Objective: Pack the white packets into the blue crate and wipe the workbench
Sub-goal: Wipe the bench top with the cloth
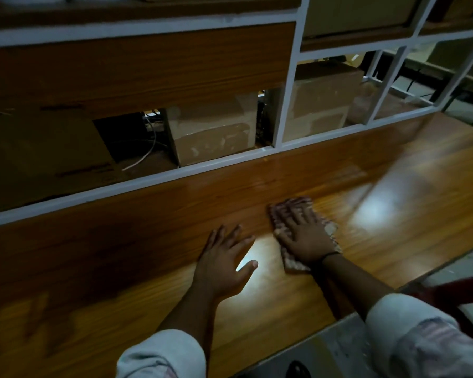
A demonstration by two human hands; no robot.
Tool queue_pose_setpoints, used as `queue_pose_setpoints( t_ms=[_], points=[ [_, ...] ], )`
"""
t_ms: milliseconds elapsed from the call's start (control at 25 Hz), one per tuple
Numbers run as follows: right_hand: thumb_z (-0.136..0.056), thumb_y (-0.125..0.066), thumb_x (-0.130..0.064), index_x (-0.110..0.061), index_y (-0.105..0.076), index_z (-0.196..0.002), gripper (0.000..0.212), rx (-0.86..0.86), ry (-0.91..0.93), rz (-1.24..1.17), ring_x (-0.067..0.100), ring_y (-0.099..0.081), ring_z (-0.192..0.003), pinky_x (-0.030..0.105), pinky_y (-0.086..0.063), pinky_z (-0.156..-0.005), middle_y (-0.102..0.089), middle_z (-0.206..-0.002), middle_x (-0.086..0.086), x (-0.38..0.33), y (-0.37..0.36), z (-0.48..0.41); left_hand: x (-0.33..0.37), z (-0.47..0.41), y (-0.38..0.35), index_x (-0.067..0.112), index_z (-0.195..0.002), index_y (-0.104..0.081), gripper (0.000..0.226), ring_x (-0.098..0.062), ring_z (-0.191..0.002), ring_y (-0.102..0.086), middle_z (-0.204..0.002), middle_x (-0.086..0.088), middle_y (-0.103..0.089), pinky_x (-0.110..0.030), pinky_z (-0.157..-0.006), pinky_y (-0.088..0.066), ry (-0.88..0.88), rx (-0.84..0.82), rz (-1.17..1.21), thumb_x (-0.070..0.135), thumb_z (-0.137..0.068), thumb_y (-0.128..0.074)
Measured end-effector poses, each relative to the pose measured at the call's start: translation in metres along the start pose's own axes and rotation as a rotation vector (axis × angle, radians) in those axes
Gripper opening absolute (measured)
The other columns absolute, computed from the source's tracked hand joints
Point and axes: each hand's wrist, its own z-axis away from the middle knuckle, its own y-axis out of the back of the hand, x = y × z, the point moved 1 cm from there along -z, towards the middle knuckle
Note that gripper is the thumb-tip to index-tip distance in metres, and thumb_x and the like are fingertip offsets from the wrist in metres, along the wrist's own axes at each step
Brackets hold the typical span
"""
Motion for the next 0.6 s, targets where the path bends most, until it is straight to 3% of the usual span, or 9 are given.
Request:
queue_pose_setpoints(
  t_ms=[80,120,160,240,320,360,520,600],
  points=[
    [-0.095,-0.013,-0.073,-0.037,-0.003,-0.160,0.075,0.014,-0.333,-0.060,0.035,0.004,-0.153,0.058,0.002,-0.121,0.000,-0.168,0.003,0.020,0.006,-0.030,0.002,0.000,0.000,0.055,-0.156,-0.016,0.068,-0.016,-0.156,0.015,-0.169,0.020,0.001,-0.040,-0.125,0.009,0.004,0.002,0.007,0.077,-0.093,-0.031],
    [-0.095,-0.015,-0.072,-0.036,-0.001,-0.159,0.075,0.012,-0.400,-0.071,0.037,0.004,-0.153,0.059,0.005,-0.121,0.004,-0.168,0.003,0.018,0.008,-0.043,0.002,-0.001,0.000,0.055,-0.156,-0.017,0.068,-0.016,-0.156,0.015,-0.169,0.020,0.000,-0.040,-0.125,0.010,0.003,0.004,0.007,0.077,-0.093,-0.031],
    [-0.095,-0.014,-0.072,-0.037,0.003,-0.159,0.074,0.016,-0.365,-0.057,0.038,0.007,-0.152,0.058,0.009,-0.121,0.010,-0.167,0.002,0.009,0.007,-0.053,0.002,-0.001,0.000,0.055,-0.156,-0.017,0.068,-0.015,-0.156,0.016,-0.169,0.020,0.000,-0.040,-0.125,0.010,-0.001,0.002,0.003,0.077,-0.093,-0.031],
    [-0.094,-0.007,-0.074,-0.039,0.008,-0.157,0.074,0.039,-0.058,0.003,0.033,0.013,-0.152,0.052,0.016,-0.118,0.022,-0.162,-0.005,-0.020,0.002,-0.063,0.000,-0.001,0.000,0.054,-0.156,-0.019,0.068,-0.015,-0.156,0.016,-0.170,0.019,-0.002,-0.041,-0.125,0.009,-0.003,0.006,-0.006,0.077,-0.094,-0.031],
    [-0.087,0.006,-0.080,-0.042,0.007,-0.157,0.079,0.000,0.229,0.058,0.026,0.015,-0.153,0.052,0.009,-0.122,0.021,-0.163,-0.008,-0.028,-0.004,-0.074,-0.001,-0.001,0.000,0.054,-0.156,-0.020,0.067,-0.015,-0.156,0.016,-0.169,0.019,-0.003,-0.043,-0.127,0.006,0.005,0.007,-0.003,0.076,-0.094,-0.032],
    [-0.085,0.008,-0.081,-0.044,0.007,-0.156,0.080,-0.016,0.254,0.056,0.024,0.014,-0.154,0.052,0.005,-0.123,0.017,-0.165,-0.009,-0.022,0.000,-0.085,0.000,-0.002,0.000,0.054,-0.156,-0.020,0.068,-0.015,-0.156,0.016,-0.169,0.020,-0.002,-0.044,-0.127,0.004,0.004,0.001,-0.001,0.077,-0.094,-0.031],
    [-0.090,-0.009,-0.078,-0.041,0.002,-0.158,0.078,0.016,-0.275,-0.057,0.032,0.009,-0.153,0.054,0.007,-0.121,0.007,-0.168,-0.003,-0.004,0.007,-0.126,0.000,-0.002,-0.001,0.056,-0.156,-0.017,0.068,-0.013,-0.155,0.020,-0.169,0.022,0.002,-0.044,-0.127,0.003,0.021,-0.018,0.000,0.078,-0.093,-0.031],
    [-0.087,-0.006,-0.082,-0.039,0.003,-0.158,0.083,0.015,-0.181,-0.058,0.034,0.010,-0.153,0.052,0.012,-0.118,0.007,-0.168,-0.002,-0.026,0.006,-0.139,0.000,-0.004,0.000,0.055,-0.156,-0.017,0.068,-0.013,-0.155,0.021,-0.169,0.022,0.003,-0.044,-0.127,0.004,0.019,-0.019,0.005,0.079,-0.093,-0.031]
  ],
)
